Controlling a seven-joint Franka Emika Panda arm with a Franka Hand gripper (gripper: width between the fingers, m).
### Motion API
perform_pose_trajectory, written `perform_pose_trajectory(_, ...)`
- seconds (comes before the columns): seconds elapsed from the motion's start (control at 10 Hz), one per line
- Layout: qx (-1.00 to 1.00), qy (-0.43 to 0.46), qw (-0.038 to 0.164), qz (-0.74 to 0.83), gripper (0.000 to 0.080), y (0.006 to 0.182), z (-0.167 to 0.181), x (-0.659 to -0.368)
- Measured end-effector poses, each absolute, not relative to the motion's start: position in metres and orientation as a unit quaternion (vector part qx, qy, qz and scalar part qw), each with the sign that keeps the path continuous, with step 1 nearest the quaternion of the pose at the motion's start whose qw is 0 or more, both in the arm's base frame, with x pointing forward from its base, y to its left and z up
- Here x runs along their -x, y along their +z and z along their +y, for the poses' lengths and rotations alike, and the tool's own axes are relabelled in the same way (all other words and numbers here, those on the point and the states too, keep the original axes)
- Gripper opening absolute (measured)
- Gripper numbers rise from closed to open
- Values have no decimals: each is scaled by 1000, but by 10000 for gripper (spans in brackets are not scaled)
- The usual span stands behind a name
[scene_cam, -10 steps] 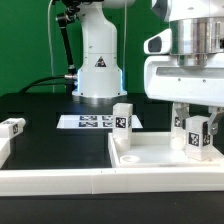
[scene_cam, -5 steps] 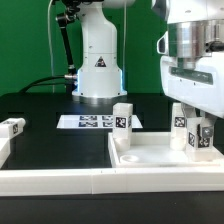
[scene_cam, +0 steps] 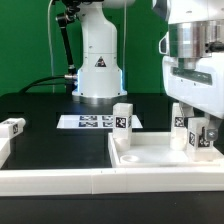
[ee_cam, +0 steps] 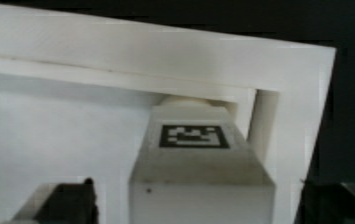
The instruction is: Assemble square table
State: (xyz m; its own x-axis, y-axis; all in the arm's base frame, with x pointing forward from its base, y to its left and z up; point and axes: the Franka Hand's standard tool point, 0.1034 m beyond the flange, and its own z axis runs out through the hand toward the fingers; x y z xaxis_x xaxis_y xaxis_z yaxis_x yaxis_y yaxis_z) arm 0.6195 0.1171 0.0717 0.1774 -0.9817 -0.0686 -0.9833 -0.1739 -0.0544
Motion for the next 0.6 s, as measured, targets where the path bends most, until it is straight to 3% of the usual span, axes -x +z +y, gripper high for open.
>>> perform_pose_trajectory(0.1,780,8,43,625,629,72,119,-619)
perform_pose_trajectory(0.6,937,-32,49,345,649,72,117,-625)
